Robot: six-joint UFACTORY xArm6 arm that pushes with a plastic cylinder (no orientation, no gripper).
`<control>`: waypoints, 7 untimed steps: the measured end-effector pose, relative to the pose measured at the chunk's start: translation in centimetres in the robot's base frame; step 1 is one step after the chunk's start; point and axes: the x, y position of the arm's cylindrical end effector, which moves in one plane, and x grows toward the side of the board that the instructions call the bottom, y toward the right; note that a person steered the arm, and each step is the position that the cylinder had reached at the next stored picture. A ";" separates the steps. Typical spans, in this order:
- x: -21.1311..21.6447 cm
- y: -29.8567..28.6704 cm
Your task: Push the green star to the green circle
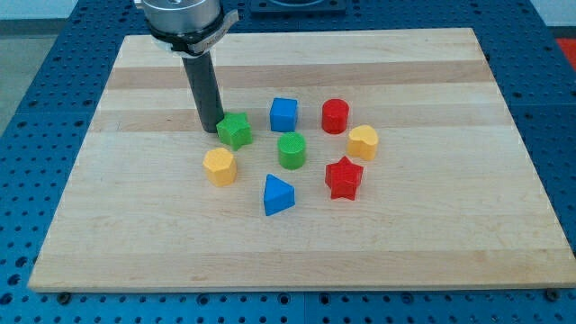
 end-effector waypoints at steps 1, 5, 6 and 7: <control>0.0 -0.3; 1.9 -7.0; 1.9 -4.5; 1.9 -1.4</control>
